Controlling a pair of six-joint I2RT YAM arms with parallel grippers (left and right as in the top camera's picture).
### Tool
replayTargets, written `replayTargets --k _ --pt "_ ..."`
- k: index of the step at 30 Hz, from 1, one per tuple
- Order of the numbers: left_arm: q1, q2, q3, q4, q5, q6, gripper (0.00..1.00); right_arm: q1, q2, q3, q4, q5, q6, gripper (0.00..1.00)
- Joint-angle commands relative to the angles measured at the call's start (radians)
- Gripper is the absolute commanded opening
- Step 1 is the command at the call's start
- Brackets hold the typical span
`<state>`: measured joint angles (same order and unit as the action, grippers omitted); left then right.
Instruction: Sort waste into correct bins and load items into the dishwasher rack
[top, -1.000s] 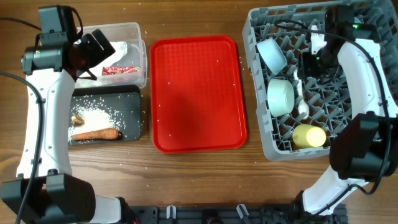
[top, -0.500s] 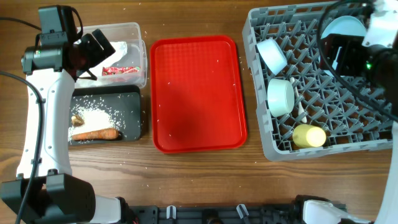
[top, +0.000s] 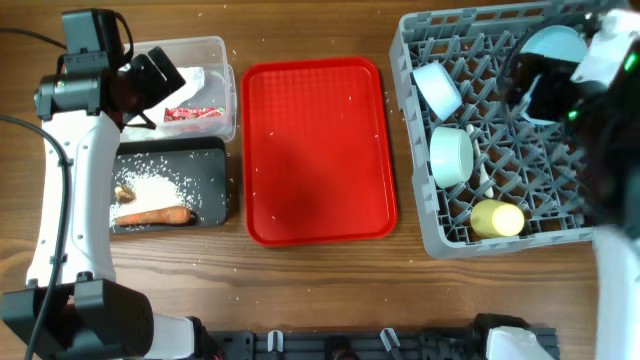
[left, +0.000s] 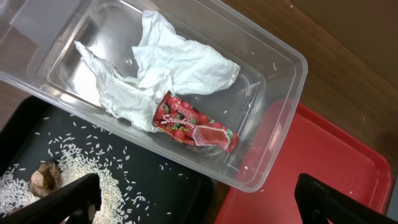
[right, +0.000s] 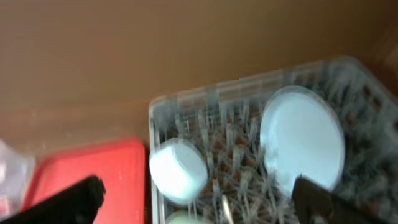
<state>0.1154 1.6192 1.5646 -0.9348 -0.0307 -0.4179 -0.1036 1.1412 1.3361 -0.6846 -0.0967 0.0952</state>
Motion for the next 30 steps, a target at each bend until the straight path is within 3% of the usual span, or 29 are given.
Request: replayTargets --k 1,5,10,16,30 --pt "0.005 -0.009 0.01 0.001 -0.012 -0.006 1.0 0.021 -0.256 -0.372 0.251 0.003 0.03 1.0" --pt "0.005 -0.009 0.01 0.001 -0.012 -0.006 1.0 0.064 -0.627 -0.963 0.718 0.007 0.039 1.0" --pt "0.005 -0.009 0.01 0.001 -0.012 -0.006 1.0 0.074 -0.957 -1.302 0.803 0.007 0.144 1.0" --pt "0.005 -0.009 0.01 0.001 -0.012 -0.006 1.0 0.111 -1.138 -1.331 0.697 0.022 0.143 1.0" --pt "0.005 -0.009 0.01 0.001 -0.012 -0.006 1.0 0.116 -1.127 -1.331 0.687 0.022 0.143 1.0"
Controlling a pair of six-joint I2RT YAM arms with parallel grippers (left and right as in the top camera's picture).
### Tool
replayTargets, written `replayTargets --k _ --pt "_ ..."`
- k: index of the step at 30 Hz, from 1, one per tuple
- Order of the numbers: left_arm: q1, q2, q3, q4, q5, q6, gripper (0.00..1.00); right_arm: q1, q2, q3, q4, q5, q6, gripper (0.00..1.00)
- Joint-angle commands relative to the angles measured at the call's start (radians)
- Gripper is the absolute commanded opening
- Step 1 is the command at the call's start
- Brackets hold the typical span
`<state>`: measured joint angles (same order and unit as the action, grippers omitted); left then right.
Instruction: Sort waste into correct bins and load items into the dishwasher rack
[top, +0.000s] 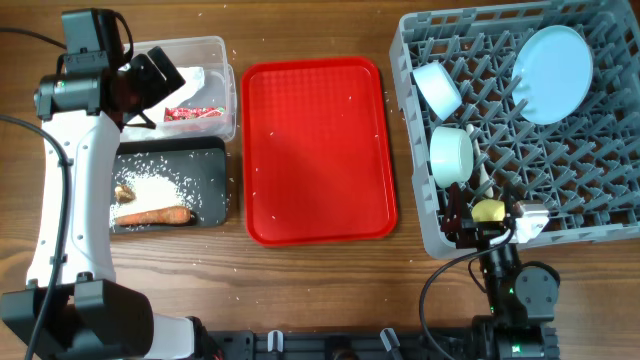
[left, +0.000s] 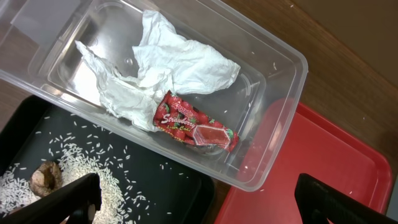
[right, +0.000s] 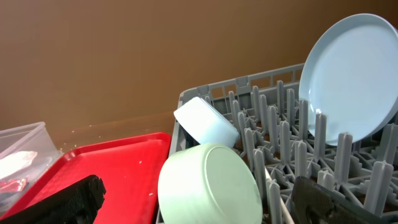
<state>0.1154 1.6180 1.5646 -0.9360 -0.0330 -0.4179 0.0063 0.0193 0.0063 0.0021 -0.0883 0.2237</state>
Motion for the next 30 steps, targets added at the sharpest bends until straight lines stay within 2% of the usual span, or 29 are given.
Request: replayTargets --k 1,10,13,15,17,20,22,24,30 --pt "0.005 -0.008 0.01 0.003 -0.01 -0.006 1.0 0.006 -0.005 -0.001 0.001 0.013 0.015 1.0" --pt "0.037 -0.026 0.01 0.002 -0.01 -0.006 1.0 0.006 -0.005 -0.001 0.001 0.013 0.015 1.0" --pt "0.025 -0.109 -0.008 -0.029 -0.014 -0.005 1.0 0.006 -0.005 -0.001 0.001 0.013 0.015 1.0" --pt "0.01 -0.192 -0.085 -0.013 -0.03 -0.005 1.0 0.006 -0.005 -0.001 0.001 0.013 0.015 1.0" --pt "0.012 -0.307 -0.242 0.154 -0.049 0.002 1.0 0.006 -0.005 -0.001 0.001 0.013 0.015 1.0" --pt "0.012 -0.476 -0.555 0.596 0.022 0.109 1.0 0.006 -0.005 -0.001 0.001 0.013 0.015 1.0" --pt "0.012 -0.591 -0.754 0.831 0.06 0.157 1.0 0.006 -0.005 -0.001 0.001 0.013 0.015 1.0" --pt "0.012 -0.702 -0.901 0.917 0.058 0.157 1.0 0.006 -0.005 -0.001 0.001 0.013 0.015 1.0" --pt "0.024 -1.098 -1.269 0.993 0.04 0.156 1.0 0.006 -0.005 -0.001 0.001 0.013 0.015 1.0"
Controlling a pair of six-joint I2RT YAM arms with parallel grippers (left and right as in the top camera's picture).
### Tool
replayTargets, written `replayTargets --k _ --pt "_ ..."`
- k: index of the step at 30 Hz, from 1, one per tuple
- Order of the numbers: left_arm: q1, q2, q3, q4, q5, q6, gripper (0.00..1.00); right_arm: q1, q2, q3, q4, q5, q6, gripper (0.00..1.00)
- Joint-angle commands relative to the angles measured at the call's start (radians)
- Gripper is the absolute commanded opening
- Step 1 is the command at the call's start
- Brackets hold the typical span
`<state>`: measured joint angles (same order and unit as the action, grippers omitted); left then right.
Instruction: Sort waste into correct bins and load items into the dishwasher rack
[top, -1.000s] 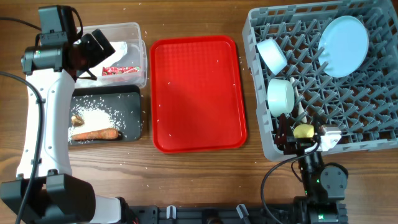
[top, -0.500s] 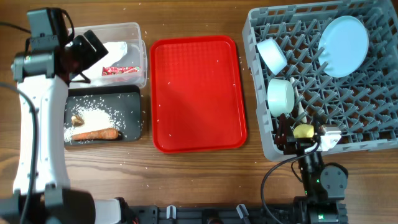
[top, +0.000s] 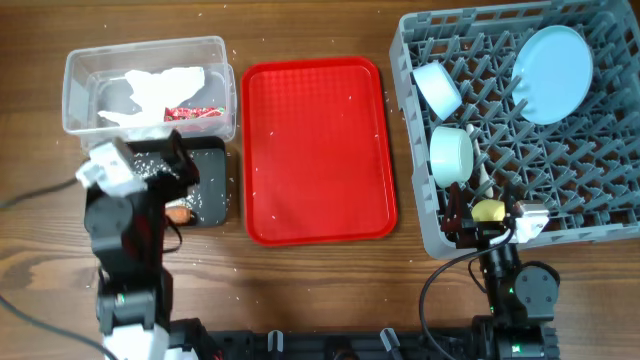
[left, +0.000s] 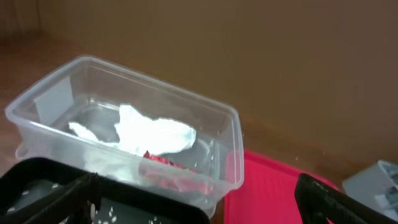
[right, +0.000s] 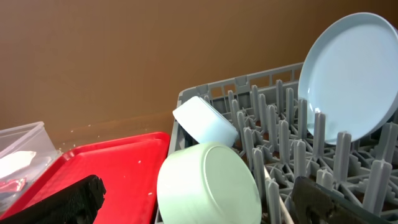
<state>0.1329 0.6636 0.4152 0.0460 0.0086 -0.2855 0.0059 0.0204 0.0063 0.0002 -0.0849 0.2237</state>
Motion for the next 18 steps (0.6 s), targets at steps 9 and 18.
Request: replayTargets --k 9,18 --pt "0.007 -0.577 -0.386 0.008 -0.01 0.024 1.0 0.006 -0.006 -0.001 0.003 0.01 0.015 1.0" --pt "0.006 -0.661 -0.409 -0.028 -0.009 0.016 1.0 0.006 -0.006 -0.001 0.003 0.01 0.015 1.0"
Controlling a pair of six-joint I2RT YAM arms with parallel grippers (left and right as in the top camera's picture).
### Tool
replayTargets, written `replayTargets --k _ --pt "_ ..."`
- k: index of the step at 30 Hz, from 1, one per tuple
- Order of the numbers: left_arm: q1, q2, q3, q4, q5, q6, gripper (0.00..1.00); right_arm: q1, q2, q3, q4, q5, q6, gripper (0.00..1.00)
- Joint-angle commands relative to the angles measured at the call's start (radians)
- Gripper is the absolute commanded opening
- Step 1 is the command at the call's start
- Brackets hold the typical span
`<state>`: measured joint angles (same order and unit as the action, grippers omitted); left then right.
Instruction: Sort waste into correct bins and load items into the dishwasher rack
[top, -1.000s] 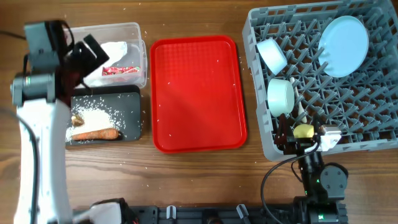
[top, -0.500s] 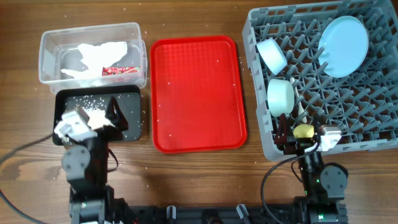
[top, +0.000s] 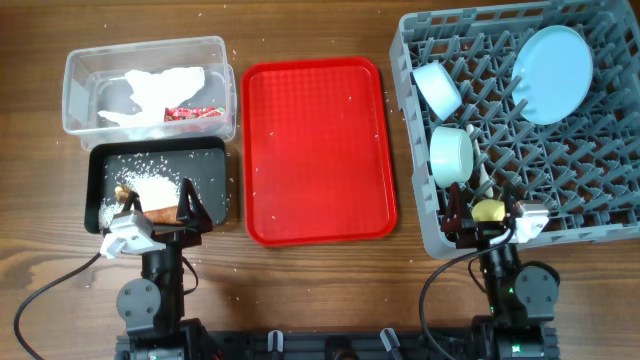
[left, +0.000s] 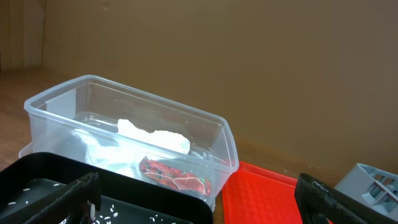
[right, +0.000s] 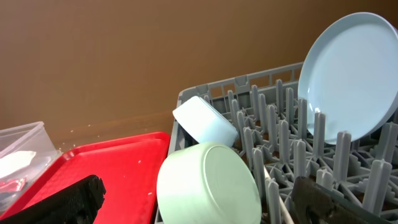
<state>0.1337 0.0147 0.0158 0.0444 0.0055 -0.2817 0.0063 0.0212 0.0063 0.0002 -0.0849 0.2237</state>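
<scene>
The clear bin (top: 75, 90) at the back left holds a white tissue (top: 165, 80) and a red wrapper (top: 192, 113). In front of it the black tray (top: 215, 160) carries rice (top: 150, 188) and a carrot (top: 160, 212). On the right, the grey rack (top: 590, 170) holds a blue plate (top: 550, 60), a pale bowl (top: 438, 88), a green cup (top: 451, 155) and a yellow item (top: 489, 211). My left gripper (top: 158, 222) is open at the black tray's front edge, holding nothing. My right gripper (top: 490, 225) is open at the rack's front edge, also holding nothing.
A red tray (top: 318, 150) with a few rice grains lies in the middle between the bins and the rack. Loose grains dot the wooden table (top: 330, 280). Both arms sit low at the table's front edge.
My left arm has drawn back a little toward the table's front edge, and more of the black tray now shows. The right arm and all the items are unchanged.
At first my left gripper was open over the clear bin and my right arm was over the rack's back right. Then the right arm sat low at the rack's front. Later the left arm was down by the black tray, and now sits at the front.
</scene>
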Motion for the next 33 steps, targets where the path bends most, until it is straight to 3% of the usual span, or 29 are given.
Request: replayTargets --k 1,33 --pt "0.006 -0.012 -0.01 -0.074 -0.002 0.012 1.0 0.006 -0.007 -0.001 0.003 0.01 0.015 1.0" --pt "0.006 -0.011 -0.01 -0.12 0.005 0.013 1.0 0.006 -0.007 -0.001 0.003 0.01 0.015 1.0"
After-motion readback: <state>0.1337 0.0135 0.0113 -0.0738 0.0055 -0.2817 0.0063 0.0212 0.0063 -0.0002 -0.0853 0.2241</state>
